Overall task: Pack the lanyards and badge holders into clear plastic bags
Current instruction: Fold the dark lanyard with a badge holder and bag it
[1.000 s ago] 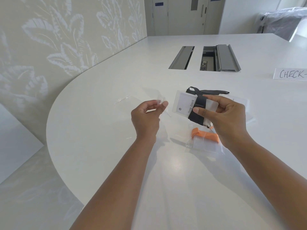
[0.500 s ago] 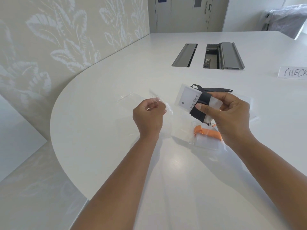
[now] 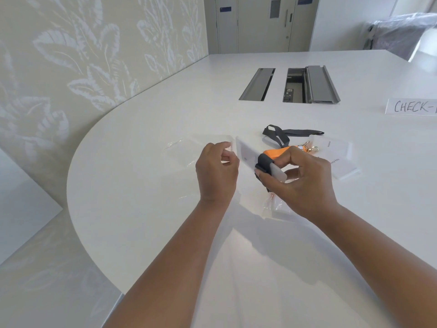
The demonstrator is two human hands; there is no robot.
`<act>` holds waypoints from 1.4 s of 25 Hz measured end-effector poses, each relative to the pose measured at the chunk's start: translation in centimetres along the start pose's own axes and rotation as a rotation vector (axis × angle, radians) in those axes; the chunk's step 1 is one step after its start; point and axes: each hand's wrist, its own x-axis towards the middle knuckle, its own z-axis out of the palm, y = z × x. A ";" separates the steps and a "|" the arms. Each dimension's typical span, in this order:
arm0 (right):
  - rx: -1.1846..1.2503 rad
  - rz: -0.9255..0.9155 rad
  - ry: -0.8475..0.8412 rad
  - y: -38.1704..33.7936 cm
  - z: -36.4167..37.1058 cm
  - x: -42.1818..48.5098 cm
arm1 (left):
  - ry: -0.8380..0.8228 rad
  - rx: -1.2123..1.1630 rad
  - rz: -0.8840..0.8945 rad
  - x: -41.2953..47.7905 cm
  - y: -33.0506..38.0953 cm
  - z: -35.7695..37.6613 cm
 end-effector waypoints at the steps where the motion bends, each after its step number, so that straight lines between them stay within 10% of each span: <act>1: -0.028 0.012 -0.001 0.2 0.0 0.1 | -0.020 -0.041 0.014 -0.2 0.2 0.1; 19: 0.061 0.406 0.128 2.4 -0.6 1.7 | -0.290 -0.245 0.125 -3.1 3.2 1.4; 25: 0.447 0.490 0.246 1.9 -1.5 2.5 | -0.436 -0.633 -0.607 -2.6 4.0 1.4; 35: 0.439 0.542 0.273 2.8 -0.7 2.3 | -0.543 -1.066 -0.875 -1.7 4.2 0.8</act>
